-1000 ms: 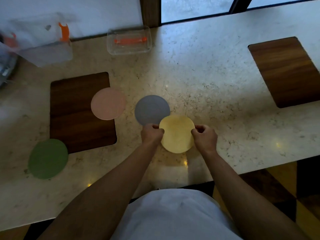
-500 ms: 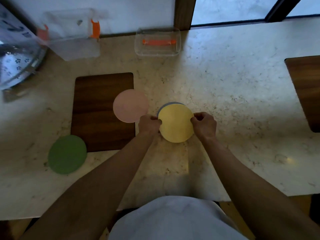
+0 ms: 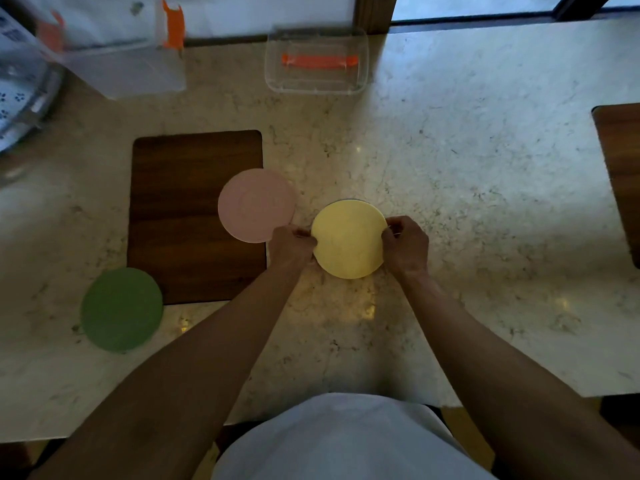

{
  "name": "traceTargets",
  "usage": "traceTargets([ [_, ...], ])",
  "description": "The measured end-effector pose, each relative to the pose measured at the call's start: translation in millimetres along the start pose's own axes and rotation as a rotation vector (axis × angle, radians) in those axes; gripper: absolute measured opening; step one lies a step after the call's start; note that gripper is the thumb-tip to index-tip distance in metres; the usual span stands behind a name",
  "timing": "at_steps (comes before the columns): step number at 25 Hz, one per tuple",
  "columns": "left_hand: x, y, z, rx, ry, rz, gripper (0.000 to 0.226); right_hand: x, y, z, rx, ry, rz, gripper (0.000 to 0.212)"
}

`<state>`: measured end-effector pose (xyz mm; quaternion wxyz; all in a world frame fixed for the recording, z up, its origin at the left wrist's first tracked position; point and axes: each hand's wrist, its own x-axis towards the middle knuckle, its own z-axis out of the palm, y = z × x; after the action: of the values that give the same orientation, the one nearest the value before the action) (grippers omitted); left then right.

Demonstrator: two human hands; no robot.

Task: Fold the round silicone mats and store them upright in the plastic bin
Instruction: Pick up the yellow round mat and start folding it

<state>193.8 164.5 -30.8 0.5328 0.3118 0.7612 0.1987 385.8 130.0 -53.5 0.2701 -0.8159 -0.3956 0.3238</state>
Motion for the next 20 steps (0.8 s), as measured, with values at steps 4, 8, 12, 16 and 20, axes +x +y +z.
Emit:
traceTargets([
  [4, 4.6, -2.3, 0.4, 0.023, 0.001, 0.036, 0.021, 4.2, 1.0, 0.5, -0.022, 0.011, -0.011, 0.018],
  [8, 11.1, -6.9, 1.8, 0.149, 0.009, 0.082, 0.017, 7.3, 3.2, -0.5, -0.095, 0.028, -0.009, 0.021],
  [12, 3.8, -5.4, 1.8, 0.331, 0.094, 0.159, 0.002, 11.3, 4.1, -2.8, -0.146, 0.024, 0.001, 0.026],
  [16, -2.5, -8.8, 6.0, 0.329, 0.135, 0.114, 0.010, 10.9, 2.2, -4.0, -0.192, -0.026, -0.020, 0.030],
  [20, 0.6, -9.1, 7.9, 0.212, 0.118, 0.033, 0.007, 12.1, -1.3, -3.9, -0.181, -0.033, -0.002, 0.029],
])
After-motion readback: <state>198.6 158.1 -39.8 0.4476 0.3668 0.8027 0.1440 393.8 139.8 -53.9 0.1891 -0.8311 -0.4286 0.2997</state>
